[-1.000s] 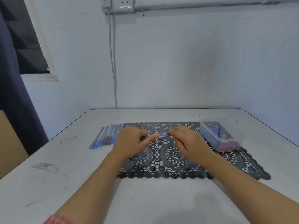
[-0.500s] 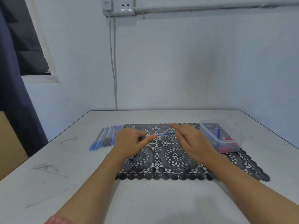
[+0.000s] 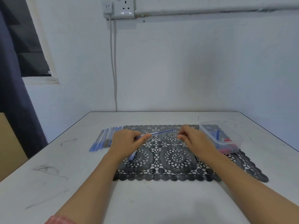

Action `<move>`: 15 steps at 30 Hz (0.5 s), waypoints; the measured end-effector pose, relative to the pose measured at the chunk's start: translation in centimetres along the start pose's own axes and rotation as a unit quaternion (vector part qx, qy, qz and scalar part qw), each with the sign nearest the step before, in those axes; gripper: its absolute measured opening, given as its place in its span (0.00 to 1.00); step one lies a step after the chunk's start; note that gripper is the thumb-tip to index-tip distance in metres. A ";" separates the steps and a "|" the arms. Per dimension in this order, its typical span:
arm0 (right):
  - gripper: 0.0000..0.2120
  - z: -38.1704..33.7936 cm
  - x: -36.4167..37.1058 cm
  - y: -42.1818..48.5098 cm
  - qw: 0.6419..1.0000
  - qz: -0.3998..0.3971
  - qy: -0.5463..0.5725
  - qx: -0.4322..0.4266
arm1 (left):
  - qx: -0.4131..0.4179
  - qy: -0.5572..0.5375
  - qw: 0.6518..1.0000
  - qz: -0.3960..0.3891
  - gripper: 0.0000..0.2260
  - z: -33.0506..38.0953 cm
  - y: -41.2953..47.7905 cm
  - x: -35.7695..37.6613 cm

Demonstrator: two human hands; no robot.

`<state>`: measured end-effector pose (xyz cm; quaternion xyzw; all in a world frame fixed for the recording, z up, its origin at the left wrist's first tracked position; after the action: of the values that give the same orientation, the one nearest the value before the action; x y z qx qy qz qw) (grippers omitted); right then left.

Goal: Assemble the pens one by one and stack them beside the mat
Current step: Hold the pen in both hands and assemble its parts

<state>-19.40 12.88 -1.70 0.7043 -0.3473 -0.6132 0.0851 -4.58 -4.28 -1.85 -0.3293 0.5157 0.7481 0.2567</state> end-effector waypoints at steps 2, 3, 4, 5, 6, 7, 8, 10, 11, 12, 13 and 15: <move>0.05 0.2 1.0 -0.1 0.999 -0.037 -0.019 -0.010 | -0.004 0.002 1.000 0.000 0.27 0.0 0.0 0.0; 0.05 0.3 1.5 -0.1 0.998 -0.056 -0.031 -0.011 | -0.005 0.002 1.000 -0.001 0.27 0.0 0.0 0.0; 0.05 0.4 1.8 -0.2 0.996 -0.073 -0.042 -0.008 | -0.005 0.003 1.000 -0.002 0.27 0.0 0.0 0.0; 0.05 0.5 2.1 -0.2 0.995 -0.087 -0.050 -0.002 | -0.005 0.003 1.000 -0.003 0.27 -0.1 0.0 0.1; 0.05 0.7 2.3 -0.2 0.994 -0.098 -0.054 0.004 | -0.005 0.003 1.000 -0.005 0.27 -0.1 0.0 0.1; 0.05 0.8 2.4 -0.2 0.993 -0.105 -0.056 0.008 | -0.005 0.003 1.000 -0.005 0.27 -0.1 0.0 0.1; 0.05 0.9 2.4 -0.2 0.992 -0.112 -0.059 0.007 | -0.004 0.003 1.000 -0.003 0.27 -0.1 0.0 0.1; 0.06 0.8 2.6 -0.1 0.990 -0.129 -0.060 -0.001 | 0.001 0.001 1.000 0.001 0.27 -0.1 0.0 0.1; 0.06 0.8 2.8 -0.2 0.989 -0.138 -0.060 -0.005 | 0.002 0.000 1.000 0.001 0.27 -0.1 0.0 0.1; 0.07 0.8 3.0 -0.2 0.987 -0.145 -0.062 -0.009 | 0.003 0.001 1.000 0.000 0.27 -0.1 0.0 0.1; 0.07 0.7 3.1 -0.2 0.986 -0.149 -0.067 -0.013 | 0.003 0.002 1.000 -0.001 0.27 -0.1 0.0 0.2; 0.08 0.7 3.2 -0.3 0.986 -0.150 -0.075 -0.019 | 0.003 0.000 1.000 -0.002 0.27 -0.1 0.0 0.2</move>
<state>-19.88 11.45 -4.57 0.6985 -0.2316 -0.6767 -0.0213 -4.73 -4.33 -2.03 -0.3293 0.5175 0.7459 0.2597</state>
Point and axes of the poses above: each hand's wrist, its own y-axis towards the middle knuckle, its own x-axis out of the palm, z = x × y, the point moved 6 cm from there along y, towards the middle knuckle, and after that the axes turned 8 degrees about -y, right-handed, at the moved point
